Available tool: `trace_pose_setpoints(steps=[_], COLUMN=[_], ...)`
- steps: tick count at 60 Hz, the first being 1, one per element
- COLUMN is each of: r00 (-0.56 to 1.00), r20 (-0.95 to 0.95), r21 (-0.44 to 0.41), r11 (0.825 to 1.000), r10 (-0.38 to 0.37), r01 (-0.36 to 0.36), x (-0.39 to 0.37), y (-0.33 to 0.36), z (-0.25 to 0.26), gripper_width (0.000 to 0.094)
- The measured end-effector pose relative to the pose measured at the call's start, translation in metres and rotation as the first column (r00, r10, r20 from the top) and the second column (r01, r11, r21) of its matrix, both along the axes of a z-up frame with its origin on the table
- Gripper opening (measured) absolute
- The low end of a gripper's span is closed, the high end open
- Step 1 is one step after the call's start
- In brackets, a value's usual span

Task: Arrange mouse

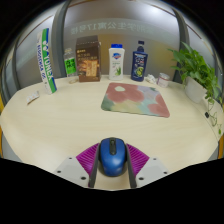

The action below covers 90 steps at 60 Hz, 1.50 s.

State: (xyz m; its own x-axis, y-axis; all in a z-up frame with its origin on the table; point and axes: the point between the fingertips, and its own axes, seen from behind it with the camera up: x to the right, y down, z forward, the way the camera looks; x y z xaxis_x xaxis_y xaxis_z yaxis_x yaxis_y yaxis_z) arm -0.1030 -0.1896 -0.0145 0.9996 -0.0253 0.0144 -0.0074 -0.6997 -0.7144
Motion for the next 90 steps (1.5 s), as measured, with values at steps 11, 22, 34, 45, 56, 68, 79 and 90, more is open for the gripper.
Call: trace_pose_setpoints(steps=[11, 22, 34, 45, 56, 68, 79, 90], r00=[0.997, 0.988, 0.996, 0.999, 0.999, 1.000, 1.000, 0.999], r20=[-0.051, -0.051, -0.051, -0.043, -0.053, -0.004, 0.023, 0.046], r21=[-0.017, 0.180, 0.311, 0.136, 0.005, 0.018, 0.059, 0.108], r11=[0.998, 0.974, 0.949, 0.991, 1.000, 1.000, 0.998, 0.994], r10=[0.059, 0.146, 0.077, 0.020, 0.007, 0.012, -0.004, -0.028], r01=[-0.060, -0.135, -0.057, -0.014, -0.007, -0.012, 0.003, 0.023], x=[-0.008, -0.007, 0.057, 0.098, 0.103, 0.106, 0.100, 0.084], y=[0.008, 0.086, 0.208, 0.253, 0.251, 0.241, 0.196, 0.123], z=[0.012, 0.125, 0.177, 0.069, 0.006, 0.020, 0.072, 0.129], gripper_width=[0.0359, 0.0361, 0.0360, 0.0359, 0.0409, 0.0743, 0.0861, 0.0855])
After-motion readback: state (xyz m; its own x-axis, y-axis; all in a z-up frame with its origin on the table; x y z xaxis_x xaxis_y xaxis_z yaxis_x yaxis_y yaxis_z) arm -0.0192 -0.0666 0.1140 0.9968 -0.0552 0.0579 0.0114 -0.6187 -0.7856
